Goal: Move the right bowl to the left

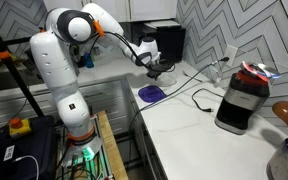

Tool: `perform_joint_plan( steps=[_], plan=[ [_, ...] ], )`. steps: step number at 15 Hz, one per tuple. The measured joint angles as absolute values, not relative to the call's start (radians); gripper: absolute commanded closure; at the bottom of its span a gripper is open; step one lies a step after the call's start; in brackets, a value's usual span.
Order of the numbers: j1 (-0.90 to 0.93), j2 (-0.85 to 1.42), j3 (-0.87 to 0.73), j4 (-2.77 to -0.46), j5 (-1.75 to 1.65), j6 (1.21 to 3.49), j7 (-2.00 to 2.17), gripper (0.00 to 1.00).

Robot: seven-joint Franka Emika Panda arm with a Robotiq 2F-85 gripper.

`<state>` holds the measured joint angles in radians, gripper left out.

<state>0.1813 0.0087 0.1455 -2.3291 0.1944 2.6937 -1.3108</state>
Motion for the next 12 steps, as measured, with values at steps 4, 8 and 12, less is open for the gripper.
perform_joint_plan(
  steps=[4,8,12],
  plan=[
    [0.175,0.009,0.145,-2.327,0.195,2.635,-1.317,0.38],
    [0.168,-0.009,0.145,-2.32,0.195,2.656,-1.315,0.09],
    [0.168,-0.107,0.144,-2.314,0.195,2.682,-1.271,0.03]
  ],
)
